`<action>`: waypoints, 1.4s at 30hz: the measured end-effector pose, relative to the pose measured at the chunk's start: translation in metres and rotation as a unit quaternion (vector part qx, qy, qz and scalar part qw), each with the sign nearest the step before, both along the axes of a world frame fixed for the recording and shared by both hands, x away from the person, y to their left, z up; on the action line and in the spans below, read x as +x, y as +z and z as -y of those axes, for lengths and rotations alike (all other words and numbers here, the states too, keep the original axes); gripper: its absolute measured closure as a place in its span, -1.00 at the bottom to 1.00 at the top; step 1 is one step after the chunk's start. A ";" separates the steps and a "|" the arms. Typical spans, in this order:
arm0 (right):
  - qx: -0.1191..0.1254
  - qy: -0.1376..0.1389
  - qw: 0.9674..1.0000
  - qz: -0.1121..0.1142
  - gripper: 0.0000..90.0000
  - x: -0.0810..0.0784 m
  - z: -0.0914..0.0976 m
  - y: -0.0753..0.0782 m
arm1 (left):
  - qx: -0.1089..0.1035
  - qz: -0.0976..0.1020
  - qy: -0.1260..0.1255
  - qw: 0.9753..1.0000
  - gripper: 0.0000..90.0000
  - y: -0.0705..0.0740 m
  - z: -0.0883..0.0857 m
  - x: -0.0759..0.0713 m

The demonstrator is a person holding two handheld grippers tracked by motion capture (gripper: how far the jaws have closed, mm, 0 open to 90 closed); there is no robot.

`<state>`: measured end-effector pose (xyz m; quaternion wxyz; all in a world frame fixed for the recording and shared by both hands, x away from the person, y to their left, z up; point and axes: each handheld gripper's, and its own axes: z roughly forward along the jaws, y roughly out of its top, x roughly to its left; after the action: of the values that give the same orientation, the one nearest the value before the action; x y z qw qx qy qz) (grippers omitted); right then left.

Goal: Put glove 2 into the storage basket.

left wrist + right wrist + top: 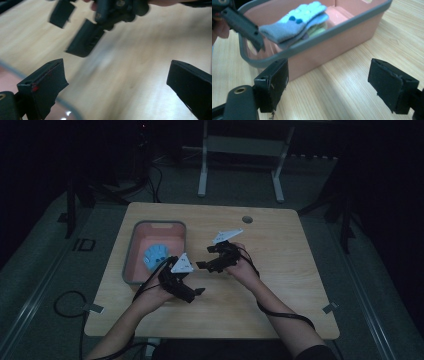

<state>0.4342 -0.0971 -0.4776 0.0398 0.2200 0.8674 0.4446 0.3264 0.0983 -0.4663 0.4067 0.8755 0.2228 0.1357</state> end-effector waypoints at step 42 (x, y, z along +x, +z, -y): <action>-0.009 -0.029 0.999 -0.021 -0.64 -0.026 0.070 -0.056 | 0.010 -0.031 -0.065 0.997 -0.95 -0.069 0.063 -0.020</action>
<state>0.4086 -0.1667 -0.5338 0.0363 0.2545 0.8652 0.4305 0.3068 0.0352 -0.5352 0.3987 0.8961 0.1761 0.0844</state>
